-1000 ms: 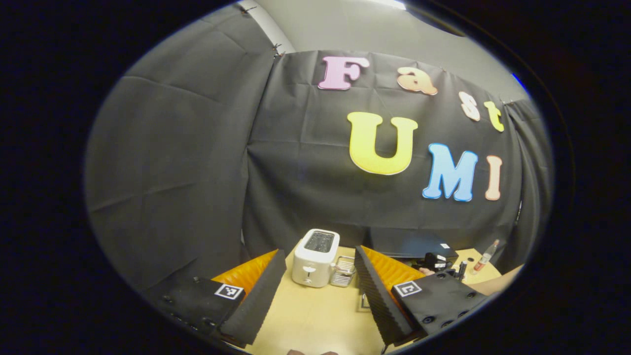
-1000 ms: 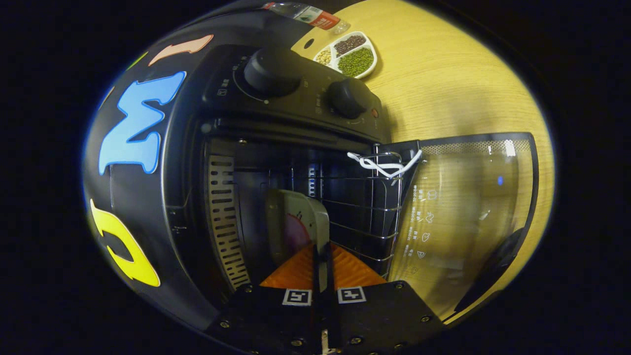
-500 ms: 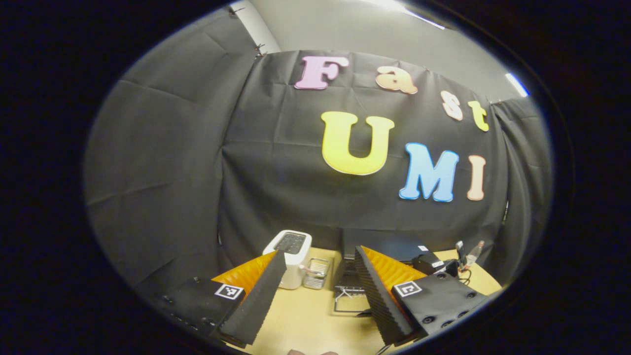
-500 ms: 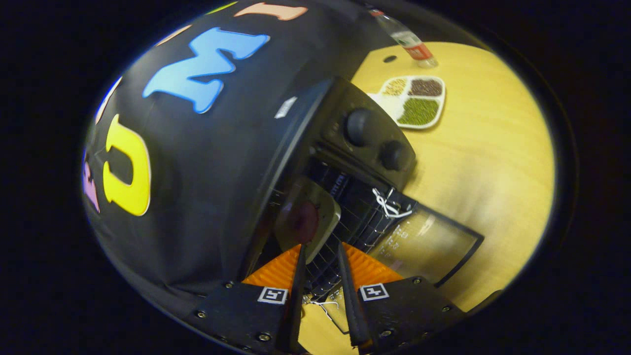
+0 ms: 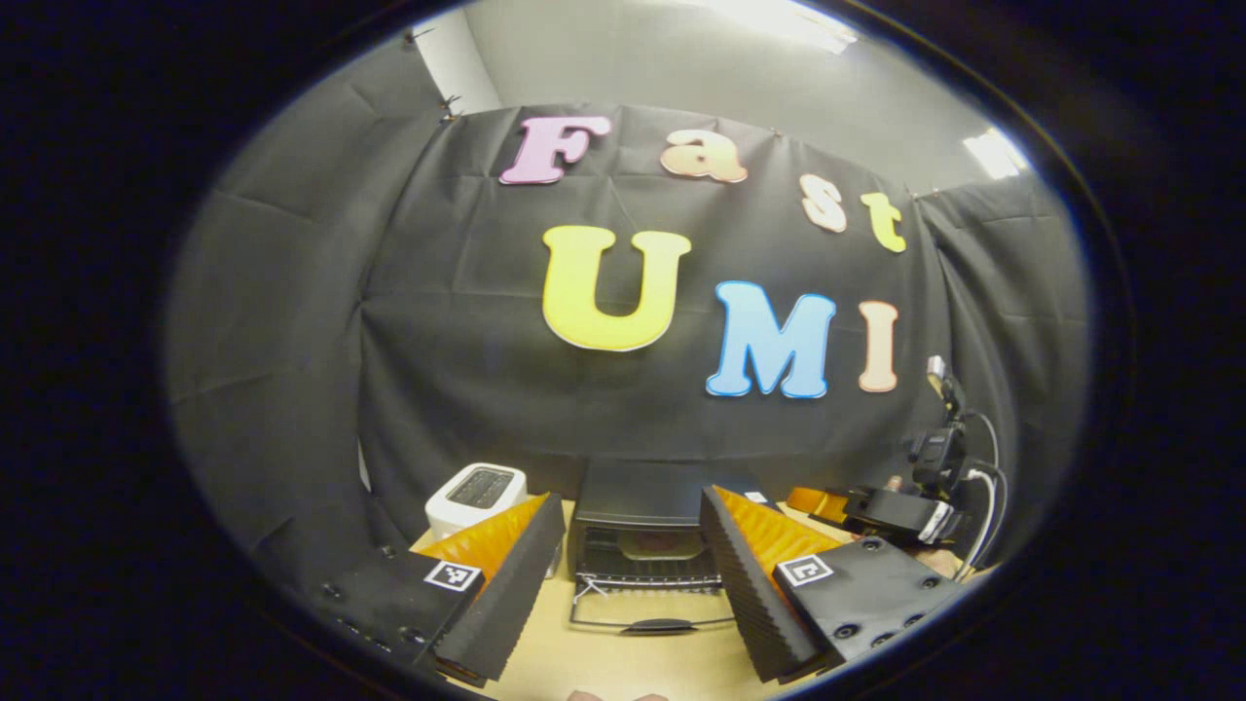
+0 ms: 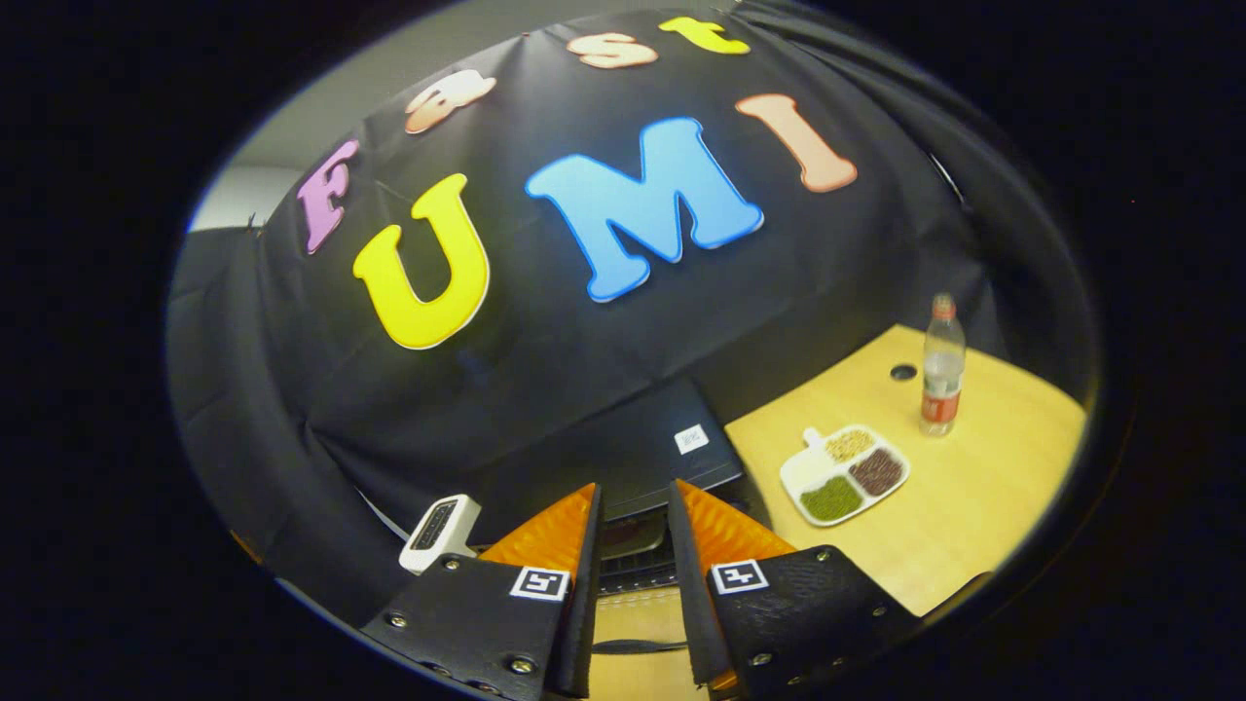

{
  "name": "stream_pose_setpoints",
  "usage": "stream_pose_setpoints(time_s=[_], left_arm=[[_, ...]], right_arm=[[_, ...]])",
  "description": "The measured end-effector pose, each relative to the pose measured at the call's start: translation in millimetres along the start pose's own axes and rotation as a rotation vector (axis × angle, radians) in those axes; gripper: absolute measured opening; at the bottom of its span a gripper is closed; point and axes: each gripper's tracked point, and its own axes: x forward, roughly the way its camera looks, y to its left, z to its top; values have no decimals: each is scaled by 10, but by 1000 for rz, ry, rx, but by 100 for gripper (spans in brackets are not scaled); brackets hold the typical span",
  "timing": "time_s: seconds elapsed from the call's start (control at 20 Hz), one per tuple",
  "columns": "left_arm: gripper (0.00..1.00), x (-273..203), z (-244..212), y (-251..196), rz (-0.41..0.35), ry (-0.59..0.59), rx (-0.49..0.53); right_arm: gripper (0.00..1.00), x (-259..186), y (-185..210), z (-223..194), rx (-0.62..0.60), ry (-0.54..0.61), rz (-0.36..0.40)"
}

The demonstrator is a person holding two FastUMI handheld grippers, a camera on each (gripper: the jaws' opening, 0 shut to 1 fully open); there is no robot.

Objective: Open the electric oven with the left hand, put the food in, and close the electric oven.

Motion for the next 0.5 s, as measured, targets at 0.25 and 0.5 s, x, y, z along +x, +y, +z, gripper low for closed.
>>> stream_pose_setpoints(time_s=[0.25,0.5], left_arm=[[94,-26,183,-534,-39,-45,38],[99,-12,163,-811,-55,-55,37]], right_arm=[[39,-721,-288,769,-142,-123,0],[72,-1308,-518,1165,-249,-206,-15]])
